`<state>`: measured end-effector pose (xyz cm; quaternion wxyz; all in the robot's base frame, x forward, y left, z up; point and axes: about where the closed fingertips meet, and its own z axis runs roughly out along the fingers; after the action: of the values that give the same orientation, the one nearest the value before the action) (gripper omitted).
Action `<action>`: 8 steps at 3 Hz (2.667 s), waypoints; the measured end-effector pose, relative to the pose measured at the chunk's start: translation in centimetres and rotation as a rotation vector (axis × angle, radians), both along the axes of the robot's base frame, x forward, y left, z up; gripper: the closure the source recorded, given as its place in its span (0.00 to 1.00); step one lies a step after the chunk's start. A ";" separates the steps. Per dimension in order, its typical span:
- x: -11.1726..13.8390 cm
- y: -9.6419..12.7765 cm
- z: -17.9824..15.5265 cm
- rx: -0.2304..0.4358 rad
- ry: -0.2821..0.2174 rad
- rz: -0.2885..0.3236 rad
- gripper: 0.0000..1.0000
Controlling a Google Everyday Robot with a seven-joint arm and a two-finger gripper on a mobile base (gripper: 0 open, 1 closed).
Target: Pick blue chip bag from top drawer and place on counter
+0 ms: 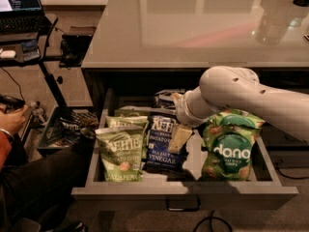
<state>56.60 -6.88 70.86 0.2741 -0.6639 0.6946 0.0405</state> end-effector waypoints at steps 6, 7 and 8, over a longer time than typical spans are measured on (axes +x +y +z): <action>-0.9 1.2 -5.0 -0.042 0.161 0.029 0.89; -0.9 1.2 -5.0 -0.041 0.161 0.029 1.00; -1.3 1.4 -4.9 -0.032 0.170 0.035 1.00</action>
Offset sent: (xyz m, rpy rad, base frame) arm -0.0092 0.0137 -0.0536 -0.0460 0.1767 0.0300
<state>55.34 -5.52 65.96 0.2027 -0.6743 0.7044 0.0902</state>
